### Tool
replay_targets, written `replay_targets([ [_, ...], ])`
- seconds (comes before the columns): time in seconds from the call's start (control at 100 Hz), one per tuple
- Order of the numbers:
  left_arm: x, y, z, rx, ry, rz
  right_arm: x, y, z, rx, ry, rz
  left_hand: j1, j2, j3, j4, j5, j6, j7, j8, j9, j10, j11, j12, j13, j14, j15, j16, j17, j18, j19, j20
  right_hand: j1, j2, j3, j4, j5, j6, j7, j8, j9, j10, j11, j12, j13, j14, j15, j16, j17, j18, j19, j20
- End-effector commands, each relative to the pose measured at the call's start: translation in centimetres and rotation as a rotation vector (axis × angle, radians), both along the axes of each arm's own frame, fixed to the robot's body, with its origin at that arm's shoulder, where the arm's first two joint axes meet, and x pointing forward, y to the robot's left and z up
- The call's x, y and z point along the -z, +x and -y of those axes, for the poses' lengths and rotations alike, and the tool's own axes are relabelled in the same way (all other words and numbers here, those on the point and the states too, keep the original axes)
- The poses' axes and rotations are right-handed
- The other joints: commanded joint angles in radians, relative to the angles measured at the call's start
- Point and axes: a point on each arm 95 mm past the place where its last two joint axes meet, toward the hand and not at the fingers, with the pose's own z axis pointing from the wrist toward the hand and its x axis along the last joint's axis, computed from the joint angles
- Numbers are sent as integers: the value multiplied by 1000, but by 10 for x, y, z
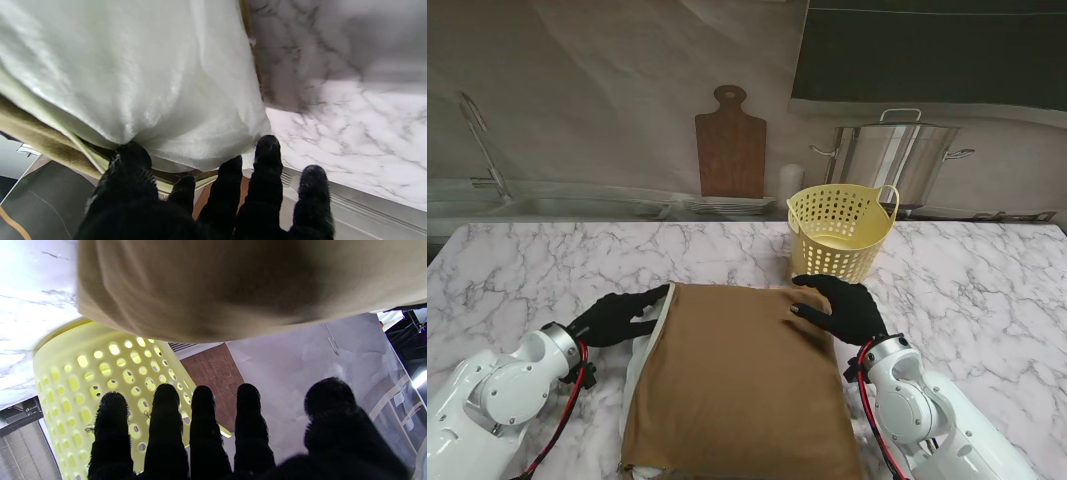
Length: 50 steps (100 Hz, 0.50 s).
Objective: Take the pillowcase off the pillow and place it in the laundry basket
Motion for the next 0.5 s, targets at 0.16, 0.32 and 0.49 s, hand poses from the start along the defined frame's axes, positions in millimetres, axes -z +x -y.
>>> replay_targets([
  [0.16,-9,2,29,40,-66,23,1,-2,-2,-1,0,-9,-28,42,-19,-32,-55,27,-23,-1,-151,-31,-90,-133,-59,-1,-82,-94,-27,-15,207,-27,-28,10,2,5,-26,-1,-25,6,-26,-10,6,-3,-25,-10,-8,8,-18,9,-15,-9],
  [0.32,-6,1,40,103,-36,18,3,-2,-4,-9,1,-19,-8,-29,-17,-29,32,14,2,31,-220,-91,-112,-207,-155,-26,-158,-212,-55,-26,75,-96,-27,8,1,4,-40,-17,-31,4,-32,-11,3,-4,-28,-9,-9,8,-18,10,-15,-9],
  [0.49,9,2,45,173,60,-66,4,-4,-10,-28,0,-33,-10,-141,-12,-21,35,6,-7,29,-287,-107,-122,-256,-182,-32,-168,-251,-54,-24,2,-114,-25,-7,1,4,-68,-36,-42,1,-46,-11,-1,-5,-33,-8,-10,8,-16,11,-14,-8],
])
